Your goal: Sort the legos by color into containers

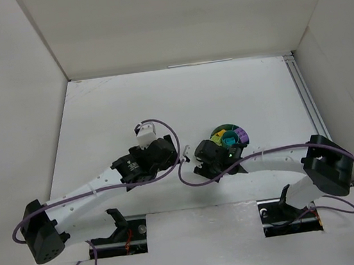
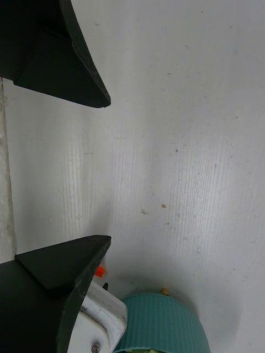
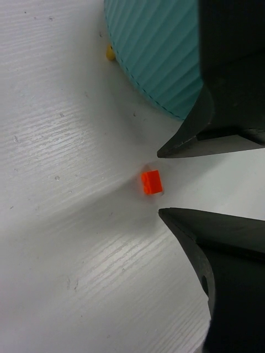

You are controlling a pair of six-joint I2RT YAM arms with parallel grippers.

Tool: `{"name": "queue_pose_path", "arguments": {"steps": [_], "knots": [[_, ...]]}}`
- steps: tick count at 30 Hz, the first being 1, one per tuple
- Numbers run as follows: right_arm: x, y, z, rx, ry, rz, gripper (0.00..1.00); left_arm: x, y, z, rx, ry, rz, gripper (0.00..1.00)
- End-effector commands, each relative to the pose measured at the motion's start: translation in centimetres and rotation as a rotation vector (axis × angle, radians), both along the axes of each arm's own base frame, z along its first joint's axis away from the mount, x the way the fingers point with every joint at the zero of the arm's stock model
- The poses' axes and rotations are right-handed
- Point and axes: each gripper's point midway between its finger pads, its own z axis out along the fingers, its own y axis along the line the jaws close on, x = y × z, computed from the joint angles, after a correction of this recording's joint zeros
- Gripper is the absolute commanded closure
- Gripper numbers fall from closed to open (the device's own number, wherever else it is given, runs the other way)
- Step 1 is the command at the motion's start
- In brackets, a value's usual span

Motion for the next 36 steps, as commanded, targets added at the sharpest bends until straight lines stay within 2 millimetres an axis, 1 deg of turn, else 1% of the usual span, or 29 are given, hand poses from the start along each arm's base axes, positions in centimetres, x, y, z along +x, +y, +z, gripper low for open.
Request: {"name": "queue_pose_path", "arguments": {"steps": [1, 2, 4, 5, 6, 7, 8, 12, 17, 23, 29, 32, 34, 36], "knots": [[0.9, 1.7, 0.7, 0.068, -0.016, 0.026, 0.53, 0.6, -0.8, 1.9, -0.034, -0.031, -0.005, 0.00], [0.9, 1.7, 0.6, 0.068, -0.016, 0.026, 0.53, 0.6, -0.8, 1.6, -0.026, -0.026, -0.005, 0.00], [1.0, 1.5, 0.3, 0.060, -0.008, 0.029, 0.55, 0.7, -1.0, 2.0, -0.033, -0.031, -0.005, 0.00], [1.0, 1.5, 0.0, 0.053, -0.003, 0.029, 0.55, 0.7, -1.0, 1.7, -0.026, -0.026, -0.005, 0.00], [1.0, 1.7, 0.1, 0.065, -0.001, 0.034, 0.56, 0.7, -1.0, 1.7, -0.026, -0.026, -0.005, 0.00], [1.1, 1.5, -0.2, 0.056, 0.005, 0.024, 0.56, 0.8, -1.1, 2.1, -0.033, -0.031, -0.005, 0.00], [1.2, 1.8, -0.1, 0.067, 0.003, 0.038, 0.56, 0.8, -1.2, 1.9, -0.026, -0.026, -0.005, 0.00], [1.2, 1.9, -0.3, 0.067, 0.003, 0.038, 0.57, 1.0, -1.3, 1.9, -0.019, -0.027, -0.012, 0.00], [1.4, 1.6, -0.9, 0.052, 0.013, 0.028, 0.61, 1.0, -1.3, 1.7, -0.012, -0.022, -0.012, 0.00], [1.5, 1.5, -0.9, 0.057, 0.021, 0.024, 0.64, 1.0, -1.3, 1.7, -0.012, -0.022, -0.012, 0.00], [1.2, 0.8, -0.7, 0.035, 0.026, 0.019, 0.67, 1.1, -1.2, 1.7, -0.007, -0.028, -0.006, 0.00], [1.1, 0.3, -0.7, 0.024, 0.024, 0.015, 0.70, 1.0, -1.1, 1.6, 0.000, -0.023, -0.006, 0.00], [0.8, -0.1, -0.8, 0.015, 0.030, 0.014, 0.75, 1.0, -1.1, 1.6, 0.000, -0.023, -0.006, 0.00], [0.9, 0.0, -0.3, 0.032, 0.019, 0.015, 0.76, 1.1, -1.0, 1.7, -0.003, -0.028, 0.007, 0.00]]}}
